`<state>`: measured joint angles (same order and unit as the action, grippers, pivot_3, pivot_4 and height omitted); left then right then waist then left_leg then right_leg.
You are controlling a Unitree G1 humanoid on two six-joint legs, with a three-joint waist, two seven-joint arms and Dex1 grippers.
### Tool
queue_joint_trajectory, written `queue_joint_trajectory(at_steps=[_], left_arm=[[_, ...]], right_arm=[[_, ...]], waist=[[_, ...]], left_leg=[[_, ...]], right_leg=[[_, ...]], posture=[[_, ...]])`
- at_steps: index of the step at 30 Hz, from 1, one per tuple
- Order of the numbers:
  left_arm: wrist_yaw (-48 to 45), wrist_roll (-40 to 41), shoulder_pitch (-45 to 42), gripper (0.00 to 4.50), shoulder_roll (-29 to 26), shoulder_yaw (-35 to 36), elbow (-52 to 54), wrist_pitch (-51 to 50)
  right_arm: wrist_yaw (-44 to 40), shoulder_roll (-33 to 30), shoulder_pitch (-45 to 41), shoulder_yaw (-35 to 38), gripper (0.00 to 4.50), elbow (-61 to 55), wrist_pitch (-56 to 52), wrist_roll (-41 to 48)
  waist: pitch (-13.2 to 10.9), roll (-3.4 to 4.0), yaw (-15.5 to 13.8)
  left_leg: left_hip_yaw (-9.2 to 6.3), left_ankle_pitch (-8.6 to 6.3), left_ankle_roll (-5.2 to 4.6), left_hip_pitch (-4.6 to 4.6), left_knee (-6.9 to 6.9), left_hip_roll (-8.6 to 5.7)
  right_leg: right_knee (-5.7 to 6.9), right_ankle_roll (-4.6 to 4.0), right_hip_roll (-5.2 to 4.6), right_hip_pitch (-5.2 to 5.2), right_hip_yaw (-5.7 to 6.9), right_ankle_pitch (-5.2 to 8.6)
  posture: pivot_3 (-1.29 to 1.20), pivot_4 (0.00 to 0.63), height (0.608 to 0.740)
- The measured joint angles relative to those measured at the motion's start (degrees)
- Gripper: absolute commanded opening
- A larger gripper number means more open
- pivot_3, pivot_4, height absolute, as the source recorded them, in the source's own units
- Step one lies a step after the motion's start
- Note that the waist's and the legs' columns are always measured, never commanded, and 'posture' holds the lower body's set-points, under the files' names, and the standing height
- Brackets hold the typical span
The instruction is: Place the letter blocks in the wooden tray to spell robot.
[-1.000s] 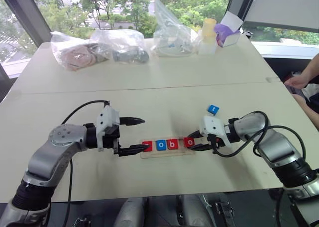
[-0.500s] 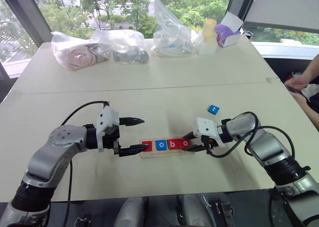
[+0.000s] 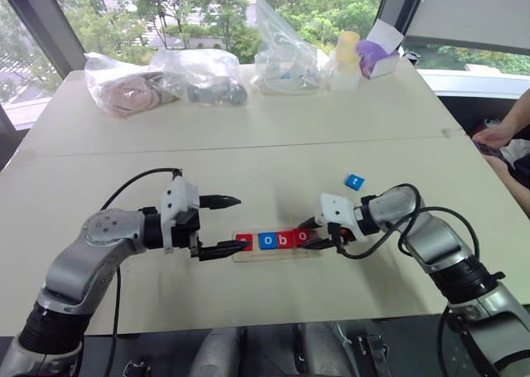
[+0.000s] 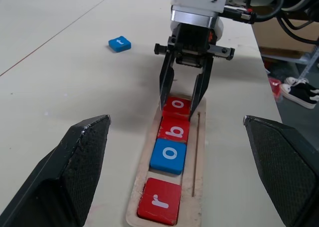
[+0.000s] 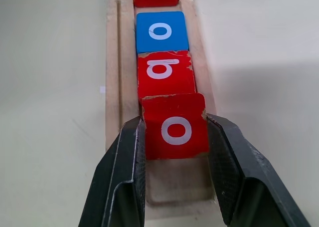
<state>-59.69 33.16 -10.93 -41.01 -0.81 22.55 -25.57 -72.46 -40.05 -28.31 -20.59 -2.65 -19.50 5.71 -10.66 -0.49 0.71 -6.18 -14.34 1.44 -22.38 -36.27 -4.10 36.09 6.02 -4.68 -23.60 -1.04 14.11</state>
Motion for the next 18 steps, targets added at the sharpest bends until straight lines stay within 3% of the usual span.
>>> queue_joint_trajectory(at_steps=[18], left_arm=[[0.3,0.0,0.0,4.50,0.0,0.0,0.0,0.0]], right_arm=[[0.2,1.5,-1.5,-2.2,1.15,-0.6,-0.8,-0.9]], waist=[[0.0,0.00,0.1]], left_leg=[[0.00,0.00,0.00,0.00,0.00,0.00]], right_leg=[[0.01,0.00,0.00,-0.01,0.00,0.00]], posture=[[0.00,0.150,0.740]])
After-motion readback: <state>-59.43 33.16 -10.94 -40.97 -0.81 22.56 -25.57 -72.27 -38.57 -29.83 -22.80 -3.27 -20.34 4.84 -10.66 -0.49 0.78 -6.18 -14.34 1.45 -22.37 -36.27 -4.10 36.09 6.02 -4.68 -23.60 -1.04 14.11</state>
